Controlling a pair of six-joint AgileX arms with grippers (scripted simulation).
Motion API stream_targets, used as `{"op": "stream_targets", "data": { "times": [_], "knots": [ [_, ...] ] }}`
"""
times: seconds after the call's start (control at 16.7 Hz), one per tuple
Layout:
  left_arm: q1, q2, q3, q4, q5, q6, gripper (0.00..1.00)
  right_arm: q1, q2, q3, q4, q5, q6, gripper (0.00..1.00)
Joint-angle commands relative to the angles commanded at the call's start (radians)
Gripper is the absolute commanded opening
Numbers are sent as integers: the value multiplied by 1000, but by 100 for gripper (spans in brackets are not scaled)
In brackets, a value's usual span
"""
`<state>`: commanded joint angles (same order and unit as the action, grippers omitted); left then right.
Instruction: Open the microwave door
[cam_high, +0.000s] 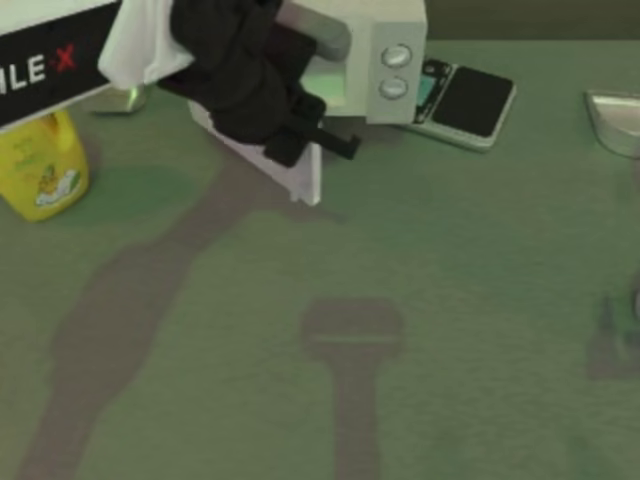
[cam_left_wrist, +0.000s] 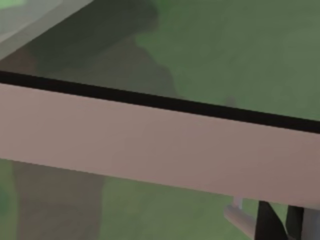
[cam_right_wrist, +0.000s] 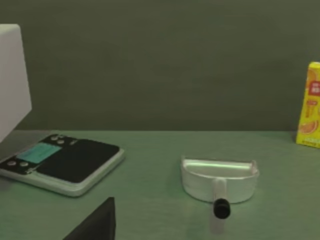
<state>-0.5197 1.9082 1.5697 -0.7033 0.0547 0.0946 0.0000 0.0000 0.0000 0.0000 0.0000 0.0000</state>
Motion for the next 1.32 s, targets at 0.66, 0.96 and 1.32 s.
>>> {"op": "stream_targets", "data": {
  "times": [0.66,0.96,1.32],
  "knots": [
    [7,-10,-15,3,12,22,0,0,0,0,0,0,0,100],
    [7,-10,-15,3,12,22,0,0,0,0,0,0,0,100],
    [7,-10,-15,3,12,22,0,0,0,0,0,0,0,100]
  ]
}}
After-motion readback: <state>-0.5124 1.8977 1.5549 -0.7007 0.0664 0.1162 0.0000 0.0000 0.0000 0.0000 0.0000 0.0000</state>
